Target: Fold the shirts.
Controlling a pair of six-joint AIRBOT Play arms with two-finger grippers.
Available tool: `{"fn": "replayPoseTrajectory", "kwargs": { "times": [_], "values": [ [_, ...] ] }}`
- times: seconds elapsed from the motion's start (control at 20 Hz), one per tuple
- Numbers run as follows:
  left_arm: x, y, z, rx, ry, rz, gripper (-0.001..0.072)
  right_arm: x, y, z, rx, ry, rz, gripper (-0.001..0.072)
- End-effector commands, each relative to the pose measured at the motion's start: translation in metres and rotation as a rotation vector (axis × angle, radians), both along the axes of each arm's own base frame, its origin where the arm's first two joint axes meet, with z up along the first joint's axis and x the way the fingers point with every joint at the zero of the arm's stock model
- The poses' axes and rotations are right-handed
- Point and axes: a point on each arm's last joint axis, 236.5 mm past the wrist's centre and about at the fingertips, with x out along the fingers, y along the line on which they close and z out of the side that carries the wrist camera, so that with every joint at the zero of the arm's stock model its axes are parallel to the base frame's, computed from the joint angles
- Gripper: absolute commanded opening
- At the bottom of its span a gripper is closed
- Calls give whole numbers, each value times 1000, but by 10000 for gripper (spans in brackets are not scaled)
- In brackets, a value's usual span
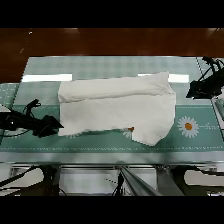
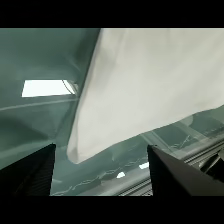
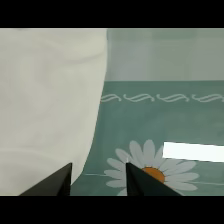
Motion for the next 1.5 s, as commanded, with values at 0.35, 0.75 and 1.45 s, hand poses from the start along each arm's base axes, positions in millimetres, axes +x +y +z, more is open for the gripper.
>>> {"fn": "replayPoseTrajectory", "kwargs": {
  "times": [0.35,0.75,1.45],
  "values": [
    [16,-41,-13,-25,-44,-39,87,-2,-2,7,-22,-23,15,434],
    [13,-44,-10,-43,-54,-67,26,-84,28,-49,233,30,-164,540],
    [12,-45,-9,-50,-49,-72,26,-98,91,-99,466,6,-385,391]
  ]
}}
